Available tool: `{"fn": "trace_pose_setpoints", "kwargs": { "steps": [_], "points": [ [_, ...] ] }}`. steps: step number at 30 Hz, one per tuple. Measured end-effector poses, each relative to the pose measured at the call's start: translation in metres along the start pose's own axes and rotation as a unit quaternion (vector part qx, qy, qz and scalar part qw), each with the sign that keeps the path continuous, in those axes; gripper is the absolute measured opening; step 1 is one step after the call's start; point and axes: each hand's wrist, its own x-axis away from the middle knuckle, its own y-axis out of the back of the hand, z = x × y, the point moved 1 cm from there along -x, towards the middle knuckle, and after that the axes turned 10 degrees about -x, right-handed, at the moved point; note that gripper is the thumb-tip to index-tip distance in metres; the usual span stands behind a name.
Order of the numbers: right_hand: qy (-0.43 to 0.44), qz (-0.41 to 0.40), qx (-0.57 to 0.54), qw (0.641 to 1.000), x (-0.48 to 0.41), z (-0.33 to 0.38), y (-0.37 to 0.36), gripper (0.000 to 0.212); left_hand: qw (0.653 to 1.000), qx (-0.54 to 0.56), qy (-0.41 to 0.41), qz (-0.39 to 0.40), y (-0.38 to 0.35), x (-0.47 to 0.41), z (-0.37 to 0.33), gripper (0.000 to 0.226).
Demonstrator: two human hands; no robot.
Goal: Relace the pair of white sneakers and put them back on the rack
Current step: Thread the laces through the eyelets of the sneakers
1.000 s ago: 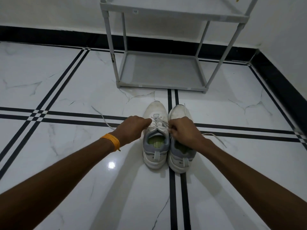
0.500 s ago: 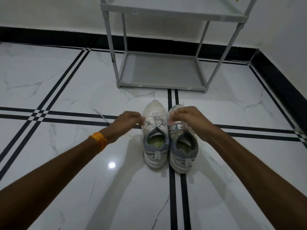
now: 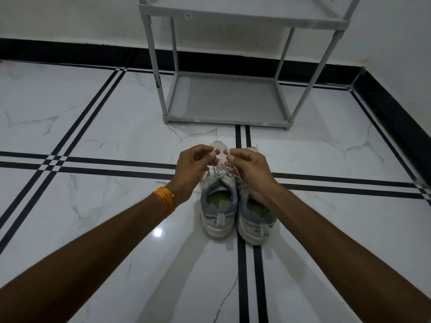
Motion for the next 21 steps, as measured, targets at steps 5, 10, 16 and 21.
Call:
{"fn": "trace_pose_setpoints", "kwargs": {
  "steps": [5, 10, 16, 21],
  "points": [
    [0.019, -0.028, 0.043, 0.998, -0.005, -0.001, -0.003, 0.023, 1.0, -0.008, -0.008, 0.001, -0.007, -0.001, 0.002, 0.023],
    [0.015, -0.061, 0.048, 0.997, -0.007, -0.001, 0.001, 0.017, 1.0, -0.025, 0.004, 0.012, -0.007, -0.001, -0.001, 0.022],
    [0.043, 0.035, 0.127, 0.99, -0.006, 0.004, 0.003, 0.016, 0.991, -0.017, 0.05, 0.122, 0.0, -0.006, -0.007, 0.042],
    [0.095, 0.078, 0.207, 0.971, -0.005, 0.01, 0.005, 0.02, 0.994, 0.029, 0.05, 0.09, -0.002, -0.004, -0.005, 0.018]
  ]
}}
